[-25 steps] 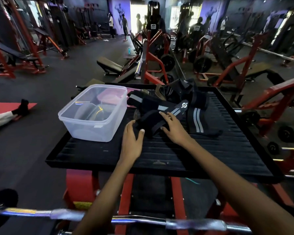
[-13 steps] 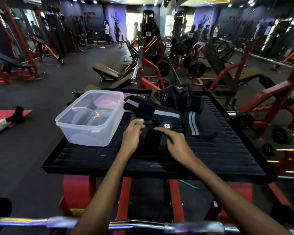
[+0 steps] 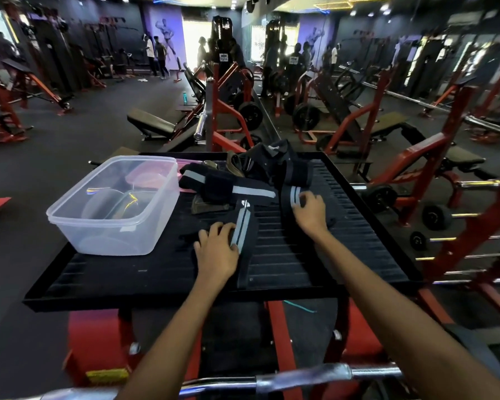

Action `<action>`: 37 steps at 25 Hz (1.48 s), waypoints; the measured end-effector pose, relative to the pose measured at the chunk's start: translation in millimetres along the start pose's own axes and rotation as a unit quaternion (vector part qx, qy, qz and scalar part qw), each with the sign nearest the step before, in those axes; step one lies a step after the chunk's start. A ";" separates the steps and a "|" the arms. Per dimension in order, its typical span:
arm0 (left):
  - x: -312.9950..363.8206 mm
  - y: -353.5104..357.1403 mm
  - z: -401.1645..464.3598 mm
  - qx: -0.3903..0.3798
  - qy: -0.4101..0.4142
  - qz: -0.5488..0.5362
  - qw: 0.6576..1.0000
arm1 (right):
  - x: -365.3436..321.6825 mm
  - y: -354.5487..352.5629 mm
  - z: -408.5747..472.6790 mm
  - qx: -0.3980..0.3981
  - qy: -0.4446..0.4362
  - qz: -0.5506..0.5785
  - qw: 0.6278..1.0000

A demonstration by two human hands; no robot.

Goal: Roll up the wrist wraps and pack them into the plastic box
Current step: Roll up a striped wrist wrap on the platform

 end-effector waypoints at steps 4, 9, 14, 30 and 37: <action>3.2 4.1 1.4 0.045 0.022 0.077 0.996 | -4.0 -12.2 61.7 -0.006 0.072 0.109 0.991; -2.0 17.9 10.7 -0.018 0.070 0.075 0.995 | -5.0 -18.2 90.8 -0.012 0.064 0.263 0.963; -4.4 17.8 13.0 -0.047 0.066 0.054 0.995 | 10.4 -15.2 84.4 -0.054 0.014 0.260 0.964; 89.9 -44.1 -4.1 -0.221 -0.030 -0.562 0.797 | -64.0 -20.2 -109.4 -0.174 -0.230 -0.155 0.945; 36.8 -45.7 -1.5 -0.003 0.001 -0.650 0.760 | -28.4 1.5 -109.5 -0.226 -0.179 -0.229 0.930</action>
Point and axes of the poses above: each hand's wrist, its own z-axis towards the middle knuckle, its own y-axis out of the palm, x = y × z, the point moved 2 cm from there along z, towards the middle knuckle, and after that the axes turned 15 degrees about -x, right-handed, at the moved point
